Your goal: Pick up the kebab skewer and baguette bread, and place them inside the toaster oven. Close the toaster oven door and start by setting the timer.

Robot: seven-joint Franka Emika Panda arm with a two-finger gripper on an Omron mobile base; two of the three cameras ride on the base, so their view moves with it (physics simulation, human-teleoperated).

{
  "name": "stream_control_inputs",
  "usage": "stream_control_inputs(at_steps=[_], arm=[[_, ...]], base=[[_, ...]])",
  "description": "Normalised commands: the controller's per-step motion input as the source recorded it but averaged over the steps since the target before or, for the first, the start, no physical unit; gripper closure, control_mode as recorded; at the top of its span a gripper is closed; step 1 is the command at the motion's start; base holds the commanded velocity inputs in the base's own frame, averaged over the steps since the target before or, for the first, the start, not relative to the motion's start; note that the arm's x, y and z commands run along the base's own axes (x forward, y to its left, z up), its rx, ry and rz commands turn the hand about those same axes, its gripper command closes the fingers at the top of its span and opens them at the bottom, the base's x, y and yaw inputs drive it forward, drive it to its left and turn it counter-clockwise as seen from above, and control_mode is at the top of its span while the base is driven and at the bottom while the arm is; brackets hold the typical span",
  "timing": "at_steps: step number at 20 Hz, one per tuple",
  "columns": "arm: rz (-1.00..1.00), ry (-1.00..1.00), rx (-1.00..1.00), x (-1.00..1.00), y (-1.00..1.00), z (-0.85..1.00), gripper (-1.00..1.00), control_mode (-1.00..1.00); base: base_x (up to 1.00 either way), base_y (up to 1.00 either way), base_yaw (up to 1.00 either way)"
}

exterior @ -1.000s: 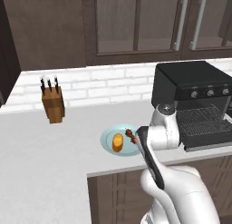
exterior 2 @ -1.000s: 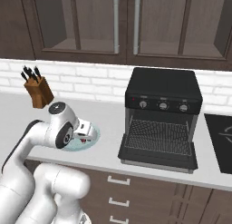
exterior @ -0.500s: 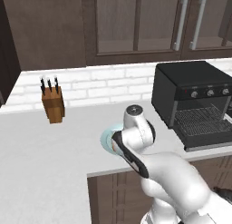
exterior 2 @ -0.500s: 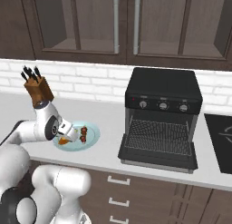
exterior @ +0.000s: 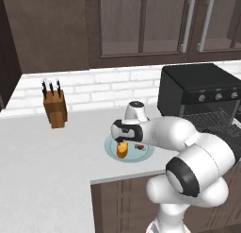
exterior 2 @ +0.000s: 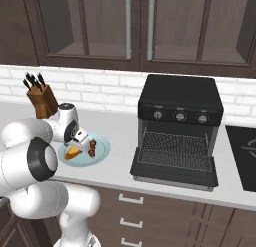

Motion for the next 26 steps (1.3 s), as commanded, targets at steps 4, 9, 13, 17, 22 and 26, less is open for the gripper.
stream_control_inputs(at_steps=[4,9,13,17,22,26], arm=[[-0.06,0.00,0.00,0.04,0.39,-0.05,-1.00,-1.00],[-0.08,0.00,0.00,0.00,0.00,-0.12,-1.00,-1.00],[-0.09,0.00,0.00,-0.01,-0.01,-0.13,-1.00,-1.00],[-0.07,0.00,0.00,-0.02,-0.02,-0.12,-1.00,-1.00],[-0.03,0.00,0.00,0.00,-0.01,-0.19,-1.00,-1.00],[-0.01,0.00,0.00,0.00,-0.01,-0.25,-1.00,-1.00]], base=[[0.00,0.00,0.00],[0.00,0.00,0.00],[0.00,0.00,0.00],[0.00,0.00,0.00],[0.00,0.00,0.00],[0.00,0.00,0.00]])
